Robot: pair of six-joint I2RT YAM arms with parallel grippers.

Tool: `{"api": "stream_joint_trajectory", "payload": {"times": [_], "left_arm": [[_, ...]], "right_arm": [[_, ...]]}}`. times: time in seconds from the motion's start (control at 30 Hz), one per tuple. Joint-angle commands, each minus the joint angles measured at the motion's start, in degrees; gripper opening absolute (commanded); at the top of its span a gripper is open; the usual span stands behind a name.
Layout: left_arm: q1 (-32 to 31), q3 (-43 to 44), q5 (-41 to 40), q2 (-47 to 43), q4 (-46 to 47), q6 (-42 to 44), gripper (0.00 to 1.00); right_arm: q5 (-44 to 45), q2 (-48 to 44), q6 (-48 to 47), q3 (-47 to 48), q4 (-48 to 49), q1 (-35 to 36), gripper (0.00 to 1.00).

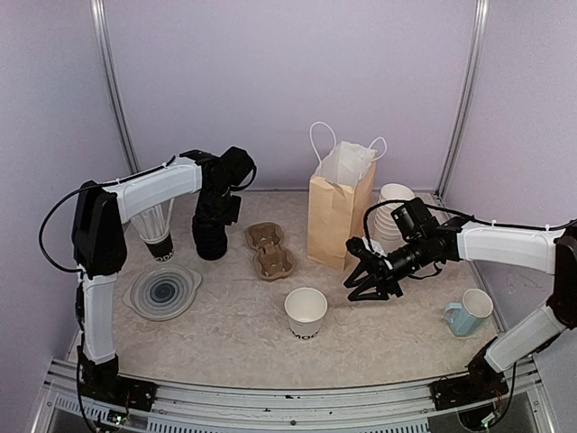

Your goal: Pack the takeout coffee

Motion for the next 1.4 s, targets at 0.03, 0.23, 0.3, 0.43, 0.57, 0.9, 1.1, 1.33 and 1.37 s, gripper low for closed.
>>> {"api": "stream_joint_trajectory", "payload": {"times": [0.03,0.23,0.3,0.43,0.57,0.9,1.1,1.33,1.37], "left_arm": [[-0.2,0.1,-6.7,-7.6,-4.2,-5.5,0.34],[3.3,-7.1,-5.1,-9.5,-6.1,-9.8,0.39],[3.9,-7.6,-4.2,-9.0,-5.6,-10.1,0.39],[4.4,-7.2,-2.6,-7.6,-3.4,-9.9,0.38],[5.4,-5.5,-1.7,-5.9,-2.5,-9.5,0.36],[6.7,-0.9,-0.8,-0.9,-2.8,-8.3,0.29],[7.0,0.3,-2.4,0.3,-3.7,-8.4,0.17],[7.0,1.3,-3.4,-1.1,-4.4,-8.0,0.07],[6.9,1.7,-3.6,-1.2,-4.8,-8.0,0.07]], "right_arm": [[-0.9,0.6,-0.6,-0.1,-0.8,-0.4,0.39],[-1.4,1.1,-1.1,0.4,-1.4,-0.3,0.39],[-1.4,1.2,-1.4,0.5,-1.7,-0.2,0.39],[-1.2,0.8,-1.4,0.4,-1.7,-0.2,0.39],[-0.9,0.5,-1.4,0.1,-1.7,-0.2,0.39],[-0.7,1.6,-2.3,0.1,-2.2,-0.2,0.39],[-0.7,2.1,-2.3,0.3,-2.3,-0.2,0.39],[-0.7,3.2,-2.6,0.6,-2.7,0.1,0.39],[-0.8,3.4,-2.6,0.8,-2.7,0.2,0.39]]}}
